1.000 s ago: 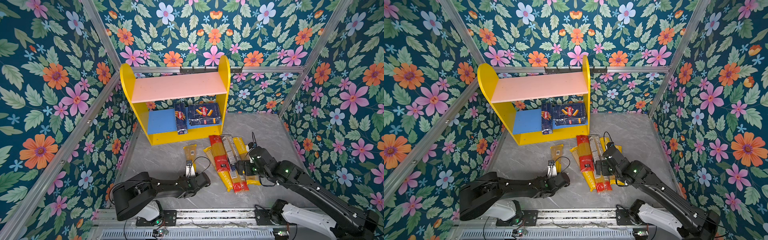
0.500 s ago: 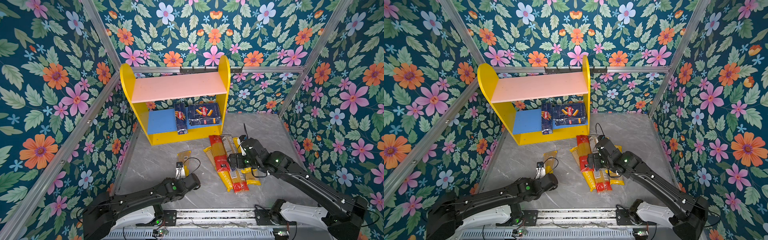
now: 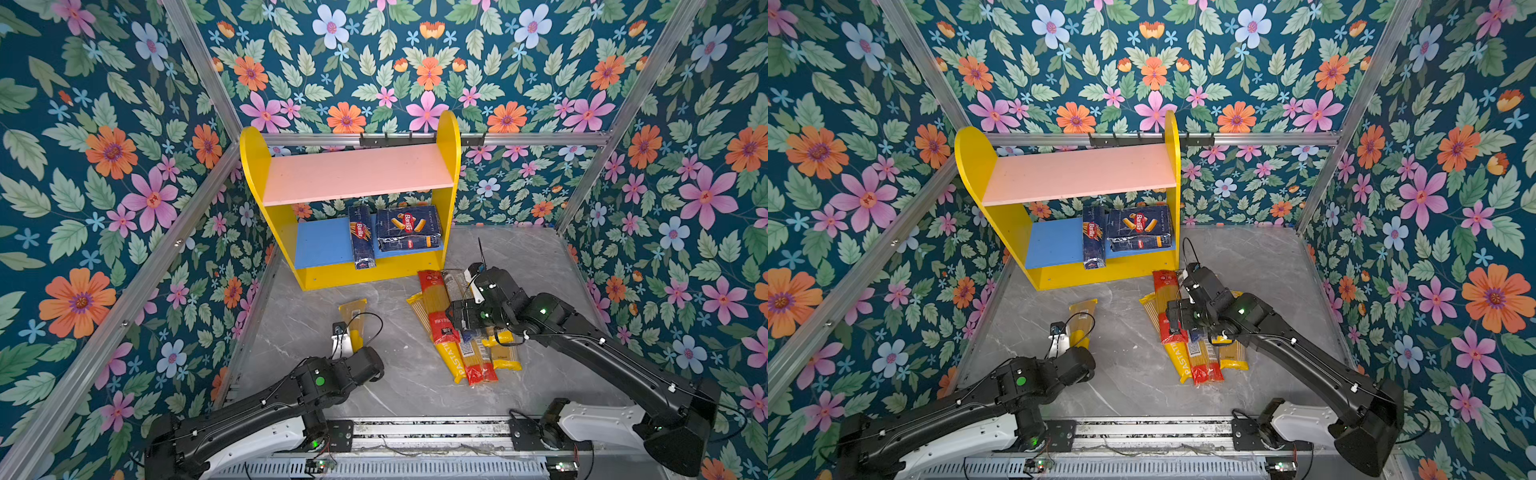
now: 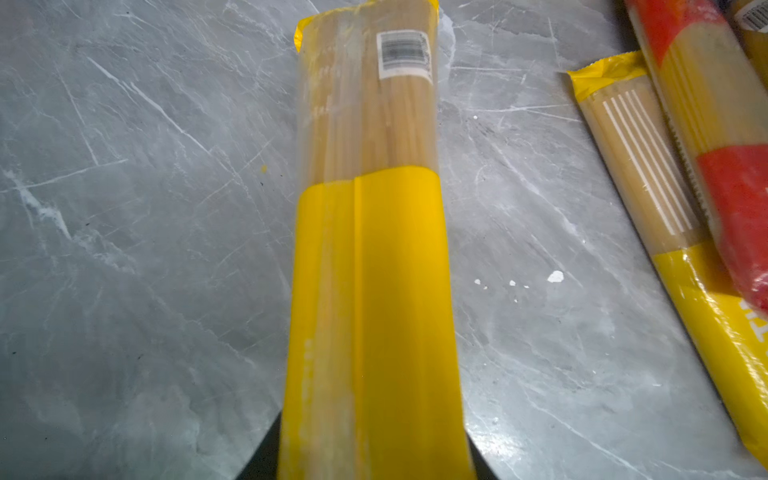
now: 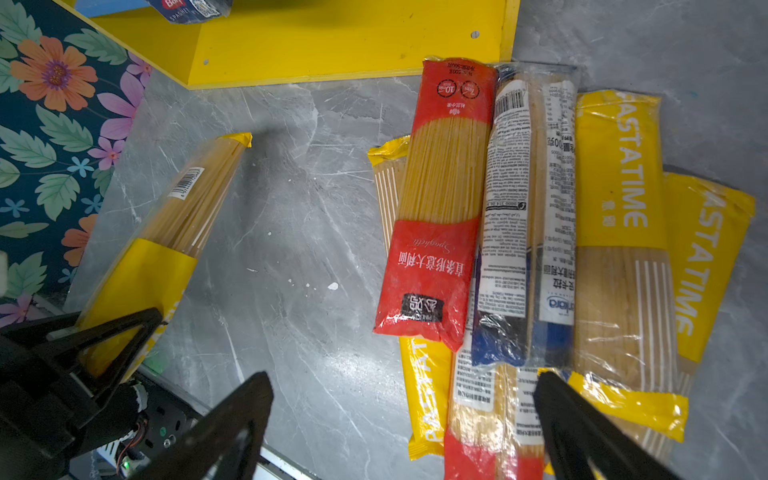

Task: Place and organize the pasta boxes and bags onto the shelf
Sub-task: 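Carry the yellow-banded bag upright with the left gripper toward the blue shelf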

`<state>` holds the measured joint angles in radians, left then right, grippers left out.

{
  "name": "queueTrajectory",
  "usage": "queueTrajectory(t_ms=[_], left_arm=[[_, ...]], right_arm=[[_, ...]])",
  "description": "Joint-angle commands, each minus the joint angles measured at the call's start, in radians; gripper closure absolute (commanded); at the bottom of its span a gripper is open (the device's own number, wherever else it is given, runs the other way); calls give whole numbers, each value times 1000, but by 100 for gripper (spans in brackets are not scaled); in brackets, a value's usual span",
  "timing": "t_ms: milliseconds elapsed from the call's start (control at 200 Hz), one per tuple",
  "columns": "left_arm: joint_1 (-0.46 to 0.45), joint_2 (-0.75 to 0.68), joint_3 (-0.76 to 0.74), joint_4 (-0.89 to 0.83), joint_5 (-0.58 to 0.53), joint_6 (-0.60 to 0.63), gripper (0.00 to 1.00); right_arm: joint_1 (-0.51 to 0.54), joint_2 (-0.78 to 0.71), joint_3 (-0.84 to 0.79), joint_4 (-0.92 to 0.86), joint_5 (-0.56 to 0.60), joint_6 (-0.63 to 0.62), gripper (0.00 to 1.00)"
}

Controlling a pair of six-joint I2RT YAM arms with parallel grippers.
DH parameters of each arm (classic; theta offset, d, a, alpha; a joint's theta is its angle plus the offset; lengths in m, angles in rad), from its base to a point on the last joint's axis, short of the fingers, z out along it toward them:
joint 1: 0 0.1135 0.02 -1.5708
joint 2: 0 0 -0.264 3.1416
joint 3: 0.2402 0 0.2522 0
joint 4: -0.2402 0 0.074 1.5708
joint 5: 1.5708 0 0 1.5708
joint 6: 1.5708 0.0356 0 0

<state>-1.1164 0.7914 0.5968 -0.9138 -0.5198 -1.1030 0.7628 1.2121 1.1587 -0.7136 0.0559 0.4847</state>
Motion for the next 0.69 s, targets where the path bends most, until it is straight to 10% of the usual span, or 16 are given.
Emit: queueTrajectory(t_ms=[0, 690], left_arm=[[0, -3, 33, -8, -81, -4, 100], [0, -55, 250, -212, -236, -25, 100]], right_arm=[[1, 5, 12, 11, 2, -21, 1], [-26, 10, 45, 18, -22, -56, 1]])
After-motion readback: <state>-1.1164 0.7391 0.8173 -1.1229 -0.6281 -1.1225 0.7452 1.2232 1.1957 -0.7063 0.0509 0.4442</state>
